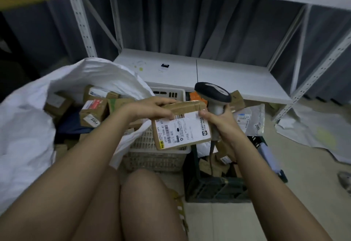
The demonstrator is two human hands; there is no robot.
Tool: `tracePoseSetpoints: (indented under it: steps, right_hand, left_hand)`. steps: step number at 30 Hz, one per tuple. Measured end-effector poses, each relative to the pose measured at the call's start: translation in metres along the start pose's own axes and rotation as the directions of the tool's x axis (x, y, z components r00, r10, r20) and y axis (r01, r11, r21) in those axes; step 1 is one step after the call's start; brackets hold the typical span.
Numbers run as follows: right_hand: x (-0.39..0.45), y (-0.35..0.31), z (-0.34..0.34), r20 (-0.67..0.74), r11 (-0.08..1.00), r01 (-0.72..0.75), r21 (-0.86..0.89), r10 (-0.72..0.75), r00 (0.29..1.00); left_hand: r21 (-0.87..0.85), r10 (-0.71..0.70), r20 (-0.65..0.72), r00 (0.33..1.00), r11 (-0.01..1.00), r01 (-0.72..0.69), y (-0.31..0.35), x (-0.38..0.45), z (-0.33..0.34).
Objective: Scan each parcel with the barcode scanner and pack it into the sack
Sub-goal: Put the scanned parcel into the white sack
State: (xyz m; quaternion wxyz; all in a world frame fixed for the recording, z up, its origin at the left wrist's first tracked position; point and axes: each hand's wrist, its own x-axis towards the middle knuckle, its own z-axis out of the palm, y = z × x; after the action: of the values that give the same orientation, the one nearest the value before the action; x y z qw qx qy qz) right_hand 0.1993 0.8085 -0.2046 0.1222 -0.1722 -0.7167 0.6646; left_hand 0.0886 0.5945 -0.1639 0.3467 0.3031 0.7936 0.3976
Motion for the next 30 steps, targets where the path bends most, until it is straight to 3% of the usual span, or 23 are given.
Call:
tracePoseSetpoints:
  steps: [2,4,5,7,8,9,11,13,15,21,27,30]
  right_hand:
    - [-0.012,-0.01,0.01,0.009,0.999,0.022,0.032,-0.022,1.0]
    - [-0.019,-0.019,0.021,-0.02,0.996,0.042,0.082,-0.041,0.999]
    - [-0.022,-0.025,0.027,-0.044,0.993,0.043,0.111,-0.038,0.998]
    - [-0.022,-0.032,0.041,-0.122,0.983,0.037,0.179,-0.015,0.992]
    - [-0.022,-0.037,0.049,-0.168,0.975,0.043,0.219,-0.006,0.986]
    - [-0.021,-0.04,0.057,-0.213,0.968,0.051,0.246,0.003,0.977]
    - [-0.02,-0.049,0.075,-0.263,0.957,0.073,0.279,0.004,0.965]
    - [-0.021,-0.056,0.094,-0.235,0.94,0.084,0.331,-0.004,0.972]
    - [-0.024,-0.061,0.11,-0.193,0.93,0.085,0.358,-0.015,0.981]
    - [-0.027,-0.069,0.134,-0.105,0.939,0.113,0.325,-0.083,0.991]
    - [-0.033,-0.074,0.112,-0.143,0.995,0.095,-0.012,-0.096,0.985]
    - [-0.047,-0.075,0.096,-0.093,0.985,0.142,-0.102,-0.151,0.984]
  left_hand:
    - [-0.052,0.026,-0.051,0.998,0.998,-0.029,0.003,-0.021,-0.002]
    - [-0.166,0.065,-0.224,0.972,0.981,-0.104,0.0,-0.037,-0.001]
    - [-0.236,0.062,-0.376,0.925,0.958,-0.16,-0.005,-0.042,0.001]
    - [-0.45,-0.071,-0.633,0.771,0.844,-0.292,-0.019,-0.051,0.005]
    - [-0.567,-0.157,-0.659,0.736,0.746,-0.349,-0.027,-0.055,0.008]
    - [-0.669,-0.211,-0.624,0.752,0.642,-0.375,-0.035,-0.06,0.012]
    - [-0.802,-0.211,-0.491,0.845,0.489,-0.344,-0.045,-0.068,0.021]
    - [-0.832,-0.172,-0.469,0.866,0.414,-0.369,-0.044,-0.074,0.028]
    - [-0.808,-0.137,-0.535,0.834,0.373,-0.457,-0.039,-0.077,0.031]
    - [-0.656,-0.126,-0.717,0.686,0.457,-0.601,-0.021,-0.091,0.02]
    - [-0.529,-0.11,-0.744,0.659,0.699,-0.481,-0.024,-0.104,-0.013]
    - [-0.434,-0.104,-0.747,0.656,0.824,-0.364,-0.034,-0.105,-0.022]
